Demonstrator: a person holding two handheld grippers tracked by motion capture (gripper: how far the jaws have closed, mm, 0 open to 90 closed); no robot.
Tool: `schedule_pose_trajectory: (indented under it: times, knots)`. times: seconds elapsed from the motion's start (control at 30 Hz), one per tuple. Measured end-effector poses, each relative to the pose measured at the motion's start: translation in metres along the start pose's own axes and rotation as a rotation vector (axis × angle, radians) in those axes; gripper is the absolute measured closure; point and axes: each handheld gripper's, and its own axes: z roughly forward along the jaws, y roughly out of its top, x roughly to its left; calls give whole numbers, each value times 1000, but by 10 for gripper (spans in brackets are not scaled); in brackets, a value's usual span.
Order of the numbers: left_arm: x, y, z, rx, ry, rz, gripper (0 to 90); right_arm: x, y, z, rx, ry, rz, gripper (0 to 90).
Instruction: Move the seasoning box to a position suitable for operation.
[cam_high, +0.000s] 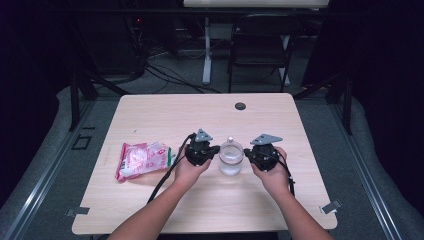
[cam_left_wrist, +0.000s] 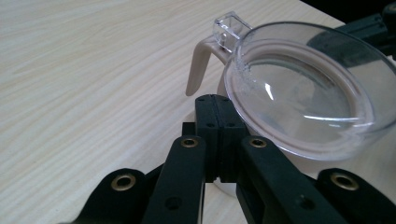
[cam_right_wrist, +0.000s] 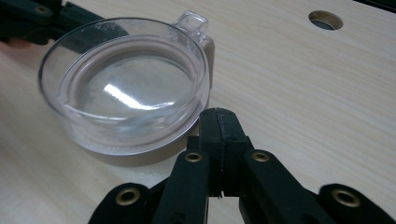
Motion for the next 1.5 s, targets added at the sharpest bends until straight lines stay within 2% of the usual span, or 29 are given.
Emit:
schedule_pose_trajectory:
  times: [0.1, 0.17, 0.2, 0.27, 0.3, 0.47, 0.53, 0.6, 0.63, 0.7, 0.73, 0.8, 0.83, 0.9, 0.93, 0.97, 1.0, 1.03, 1.1, 1.2, 1.23, 1.27, 1.3, 1.4, 1.5]
  knots:
    - [1, -4, -4, 6, -60, -10, 900, 7, -5, -7, 0, 3, -11, 900]
    - [0, -6, -7, 11, -74, 5, 900, 14, -9, -13, 8, 1, -25, 900]
    - [-1, -7, -8, 8, -72, 21, 900, 18, -13, -17, -2, 9, -14, 900]
    - [-3, -8, -11, 19, -79, 43, 900, 20, -14, -19, 1, 7, -14, 900]
    - [-4, -9, -12, 18, -81, 48, 900, 26, -18, -23, -2, 6, -23, 900]
    - [-3, -15, -16, 6, -98, 34, 900, 33, -23, -29, -5, 12, -22, 900]
    - [-3, -16, -18, 1, -81, 38, 900, 38, -25, -30, -15, 27, -13, 900]
    - [0, -17, -27, 1, -62, 35, 897, 46, -25, -31, -16, 56, -25, 900]
    - [0, -17, -27, 1, -62, 35, 894, 46, -25, -31, -16, 56, -25, 900]
    - [3, -17, -35, -2, -32, 37, 891, 53, -24, -31, -17, 70, -42, 900]
    - [6, -19, -44, -14, -19, 15, 887, 59, -24, -31, -18, 86, -55, 900]
    - [7, -20, -49, -22, -16, 6, 881, 61, -23, -30, -21, 92, -55, 900]
    - [9, -23, -58, -22, -15, 4, 881, 64, -22, -30, -17, 104, -62, 900]
    - [10, -24, -61, -19, -13, 4, 866, 69, -21, -28, -26, 116, -73, 900]
    - [12, -29, -70, -24, 0, -9, 863, 73, -20, -26, -28, 136, -89, 900]
    - [12, -29, -70, -24, 0, -9, 862, 73, -20, -26, -28, 136, -89, 900]
    - [13, -31, -73, -31, -5, -26, 859, 76, -20, -24, -37, 161, -113, 886]
    - [15, -35, -79, -42, -10, -46, 859, 77, -20, -24, -37, 160, -124, 874]
    - [15, -39, -83, -44, -9, -43, 849, 75, -21, -23, -31, 145, -136, 865]
    - [12, -43, -87, -44, 1, -33, 837, 61, -22, -21, -34, 131, -80, 858]
    - [11, -44, -88, -33, -3, -29, 833, 56, -21, -19, -32, 126, -71, 848]
    - [11, -44, -88, -33, -3, -29, 825, 56, -21, -19, -32, 126, -71, 848]
    - [10, -45, -88, -33, 3, -20, 818, 46, -18, -13, -49, 114, -59, 812]
    - [7, -49, -87, -22, 6, -16, 809, 35, -12, -1, -37, 97, -78, 776]
    - [5, -53, -86, -25, 8, -23, 803, 30, -10, 8, -14, 96, -89, 746]
